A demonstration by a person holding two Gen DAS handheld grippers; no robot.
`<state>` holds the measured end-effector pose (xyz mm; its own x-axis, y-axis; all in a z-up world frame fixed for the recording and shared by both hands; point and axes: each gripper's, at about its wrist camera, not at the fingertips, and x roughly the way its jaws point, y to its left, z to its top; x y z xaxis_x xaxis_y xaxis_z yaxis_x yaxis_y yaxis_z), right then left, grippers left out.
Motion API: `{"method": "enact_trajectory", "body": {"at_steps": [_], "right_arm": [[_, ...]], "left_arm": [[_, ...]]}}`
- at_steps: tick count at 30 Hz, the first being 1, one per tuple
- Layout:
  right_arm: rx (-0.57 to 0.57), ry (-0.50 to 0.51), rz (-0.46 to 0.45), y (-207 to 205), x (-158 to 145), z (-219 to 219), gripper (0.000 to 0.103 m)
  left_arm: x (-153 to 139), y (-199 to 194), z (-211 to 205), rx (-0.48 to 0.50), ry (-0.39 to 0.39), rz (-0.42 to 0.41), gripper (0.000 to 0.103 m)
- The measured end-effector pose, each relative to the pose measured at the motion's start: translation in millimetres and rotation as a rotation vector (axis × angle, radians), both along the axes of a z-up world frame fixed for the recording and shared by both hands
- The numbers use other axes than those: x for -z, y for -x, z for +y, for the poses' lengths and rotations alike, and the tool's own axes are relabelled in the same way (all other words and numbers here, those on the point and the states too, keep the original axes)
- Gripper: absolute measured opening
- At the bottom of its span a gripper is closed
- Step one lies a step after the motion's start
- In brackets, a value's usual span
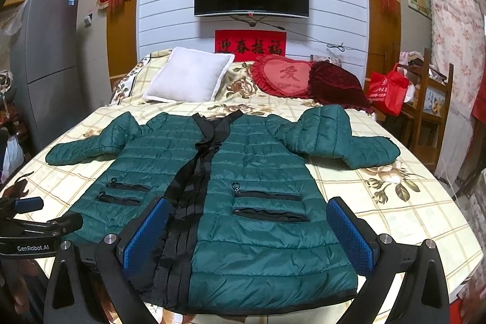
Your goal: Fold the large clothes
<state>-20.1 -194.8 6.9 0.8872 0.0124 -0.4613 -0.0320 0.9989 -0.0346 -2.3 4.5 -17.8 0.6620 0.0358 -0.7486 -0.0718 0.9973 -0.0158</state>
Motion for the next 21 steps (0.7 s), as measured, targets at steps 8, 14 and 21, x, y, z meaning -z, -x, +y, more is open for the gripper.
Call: {"method": "enact_trajectory", "body": {"at_steps": [8, 14, 21], "right_arm": [[0.004, 0.020, 0.008, 0, -1, 5, 0.103], [0.010, 0.046, 0.014, 1, -3, 13, 0.103], [0.028, 0.051, 0.043, -2, -1, 13, 0.103]], "left_arm": [[-7, 7, 3, -0.004, 0.010, -0.034, 0.103], [-19, 16, 5, -0.006, -0.009, -0.113, 0.103], [-26, 22, -10, 0.080, -0.065, -0.145, 0.103]]}}
